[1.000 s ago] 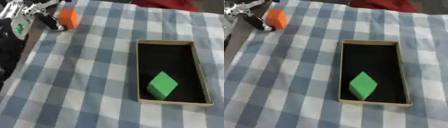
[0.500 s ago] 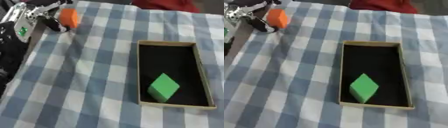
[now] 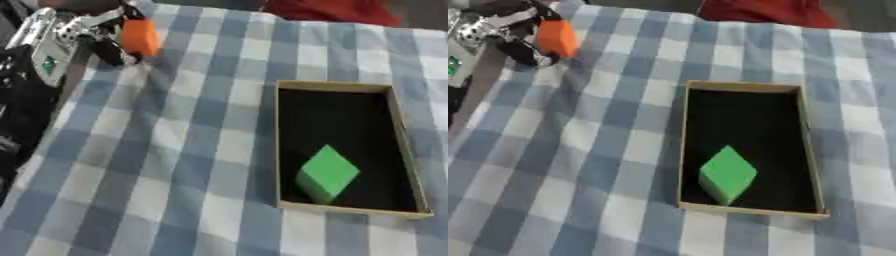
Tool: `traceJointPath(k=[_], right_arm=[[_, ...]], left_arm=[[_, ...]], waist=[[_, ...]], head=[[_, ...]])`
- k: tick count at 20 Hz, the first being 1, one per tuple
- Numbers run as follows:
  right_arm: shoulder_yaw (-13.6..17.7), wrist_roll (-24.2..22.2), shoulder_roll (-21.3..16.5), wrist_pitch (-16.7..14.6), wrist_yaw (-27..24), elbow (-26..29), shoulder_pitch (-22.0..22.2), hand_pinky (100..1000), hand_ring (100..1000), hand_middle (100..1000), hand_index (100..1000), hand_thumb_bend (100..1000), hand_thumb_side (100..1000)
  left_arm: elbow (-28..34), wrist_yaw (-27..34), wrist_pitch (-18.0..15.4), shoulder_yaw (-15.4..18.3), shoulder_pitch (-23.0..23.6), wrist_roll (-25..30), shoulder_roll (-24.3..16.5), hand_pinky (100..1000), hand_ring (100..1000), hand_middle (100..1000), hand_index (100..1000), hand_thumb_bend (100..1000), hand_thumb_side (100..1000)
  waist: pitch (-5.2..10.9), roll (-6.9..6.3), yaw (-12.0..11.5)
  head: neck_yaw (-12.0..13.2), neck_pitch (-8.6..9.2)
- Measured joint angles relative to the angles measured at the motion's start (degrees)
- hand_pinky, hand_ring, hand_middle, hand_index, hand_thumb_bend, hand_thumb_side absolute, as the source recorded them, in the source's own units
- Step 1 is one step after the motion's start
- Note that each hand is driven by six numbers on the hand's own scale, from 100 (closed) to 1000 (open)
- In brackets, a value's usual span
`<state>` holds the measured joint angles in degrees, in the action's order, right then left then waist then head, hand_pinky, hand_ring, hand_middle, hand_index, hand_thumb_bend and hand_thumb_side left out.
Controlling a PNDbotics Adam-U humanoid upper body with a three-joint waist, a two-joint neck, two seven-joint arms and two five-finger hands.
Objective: Pick up objects on the table and place them in the box.
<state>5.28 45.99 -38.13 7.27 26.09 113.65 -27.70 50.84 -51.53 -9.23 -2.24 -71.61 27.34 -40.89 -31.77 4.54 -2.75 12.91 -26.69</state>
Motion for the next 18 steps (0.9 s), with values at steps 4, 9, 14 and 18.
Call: traceJointPath(k=[4,9,14,18], right_arm=[[0.0,-0.01,0.0,0.01,0.0,0.0,0.06,795,766,758,785,100,1000],[0.01,-0.02,0.0,0.02,0.0,0.0,0.52,794,766,758,784,100,1000],[0.01,-0.04,-0.01,0.04,0.01,0.0,0.93,793,766,758,784,100,1000],[0.01,-0.04,-0.01,0.04,0.02,0.0,1.02,794,766,758,785,100,1000]], left_arm=[[0.12,-0.45,1.0,0.0,0.24,-1.43,0.0,611,650,535,708,252,100],[0.54,-0.42,1.63,-0.04,0.43,-2.35,0.0,608,648,534,709,237,100],[1.45,0.36,1.39,-0.55,0.53,-2.26,0.0,638,682,581,753,286,100],[1.86,0.9,1.36,-1.05,0.99,-1.19,0.0,683,737,670,822,335,100]], waist=[[0.06,-0.02,-0.18],[0.92,-0.1,-0.57],[2.07,-0.27,-0.97],[2.45,-0.42,-1.05]], head=[[-0.02,-0.44],[-0.44,-1.17],[-0.92,-2.18],[-0.97,-2.48]])
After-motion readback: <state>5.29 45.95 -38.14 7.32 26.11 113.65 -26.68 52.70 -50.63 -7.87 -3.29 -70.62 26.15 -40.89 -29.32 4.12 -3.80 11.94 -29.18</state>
